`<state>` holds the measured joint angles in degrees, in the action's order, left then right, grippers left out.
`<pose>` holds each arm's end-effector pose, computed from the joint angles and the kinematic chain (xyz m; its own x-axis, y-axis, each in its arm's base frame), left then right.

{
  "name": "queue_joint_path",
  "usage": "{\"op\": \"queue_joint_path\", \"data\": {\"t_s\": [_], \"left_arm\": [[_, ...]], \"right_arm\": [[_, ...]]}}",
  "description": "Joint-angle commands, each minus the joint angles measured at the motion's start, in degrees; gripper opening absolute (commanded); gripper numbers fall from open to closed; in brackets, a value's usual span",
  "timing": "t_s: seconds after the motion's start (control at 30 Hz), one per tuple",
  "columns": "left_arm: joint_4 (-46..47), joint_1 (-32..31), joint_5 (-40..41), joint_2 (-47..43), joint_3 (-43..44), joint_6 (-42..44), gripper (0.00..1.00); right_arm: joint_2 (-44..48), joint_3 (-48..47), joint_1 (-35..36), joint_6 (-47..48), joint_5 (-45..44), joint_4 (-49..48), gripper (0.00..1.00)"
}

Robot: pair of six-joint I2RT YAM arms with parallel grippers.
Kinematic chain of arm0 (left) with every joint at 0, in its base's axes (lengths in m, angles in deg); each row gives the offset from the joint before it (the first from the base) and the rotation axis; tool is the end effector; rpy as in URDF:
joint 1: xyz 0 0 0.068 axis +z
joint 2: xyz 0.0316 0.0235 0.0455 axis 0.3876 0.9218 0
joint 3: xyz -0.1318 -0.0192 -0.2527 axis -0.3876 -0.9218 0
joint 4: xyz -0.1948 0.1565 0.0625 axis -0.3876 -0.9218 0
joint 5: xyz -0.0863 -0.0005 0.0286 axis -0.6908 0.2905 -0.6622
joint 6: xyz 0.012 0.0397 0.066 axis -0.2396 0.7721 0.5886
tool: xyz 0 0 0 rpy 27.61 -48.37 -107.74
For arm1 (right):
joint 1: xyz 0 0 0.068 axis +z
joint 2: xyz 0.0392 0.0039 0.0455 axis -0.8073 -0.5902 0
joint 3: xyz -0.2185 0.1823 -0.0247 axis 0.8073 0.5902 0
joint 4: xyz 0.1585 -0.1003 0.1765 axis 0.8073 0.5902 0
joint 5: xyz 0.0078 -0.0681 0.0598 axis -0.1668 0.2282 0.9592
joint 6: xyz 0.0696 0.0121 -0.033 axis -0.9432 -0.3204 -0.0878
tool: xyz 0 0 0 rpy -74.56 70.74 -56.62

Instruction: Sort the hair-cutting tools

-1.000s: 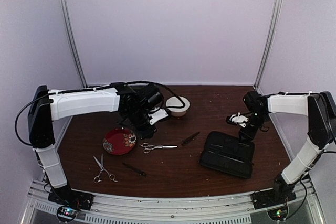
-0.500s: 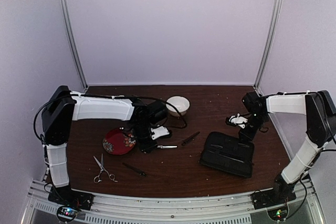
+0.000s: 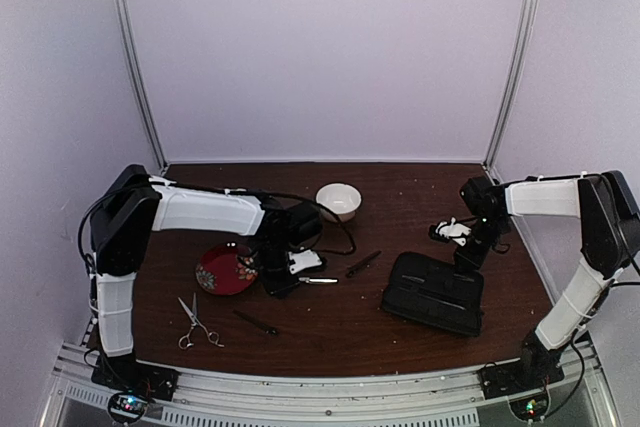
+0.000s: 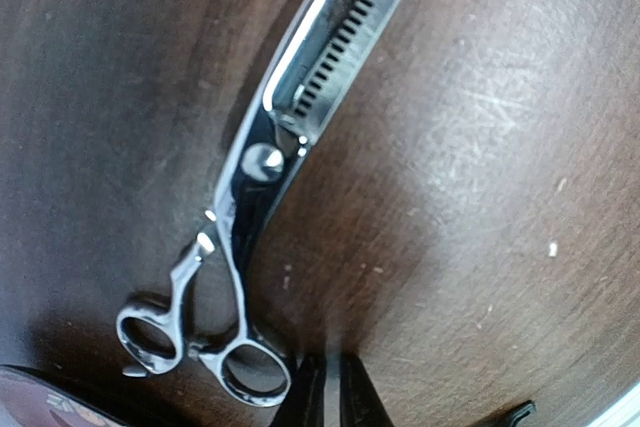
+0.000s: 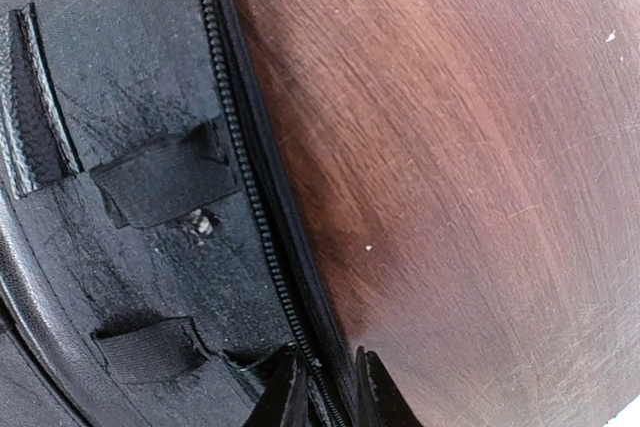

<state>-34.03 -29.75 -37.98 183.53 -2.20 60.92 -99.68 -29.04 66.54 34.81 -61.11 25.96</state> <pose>0.2352 -0.3067 0.1320 -0.5577 0.8295 -0.0294 0.8298 0.5581 0.0063 0.2804 0.0760 0.1463 -0.6083 -0.7540 -0.2478 -0.7843 0.6190 0.0414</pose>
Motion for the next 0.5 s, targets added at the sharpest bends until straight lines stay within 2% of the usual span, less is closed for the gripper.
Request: {"op": "queue_joint_path", "data": {"t_s": [0.0, 0.07, 0.23, 0.47], "left_arm": [[0.3, 0.02, 3.25, 2.45, -0.86, -0.25, 0.07], [0.37, -0.08, 3.58, 2.13, -1.22, -0.53, 0.0], [0.28, -0.66, 4.87, -0.29, -1.46, -0.48, 0.0], [2.11, -0.71, 5.15, -6.92, -2.96, 0.03, 0.0]], "right_arm": [[-0.88, -1.32, -0.27, 0.1, 1.4, 0.93, 0.17], [-0.85, -1.21, -0.32, 0.14, 1.63, 1.03, 0.15], [-0.58, -1.21, -0.32, 0.62, 2.7, 1.53, 0.09], [0.55, -1.63, -0.23, 0.97, 3.78, 2.6, 0.09]]}}
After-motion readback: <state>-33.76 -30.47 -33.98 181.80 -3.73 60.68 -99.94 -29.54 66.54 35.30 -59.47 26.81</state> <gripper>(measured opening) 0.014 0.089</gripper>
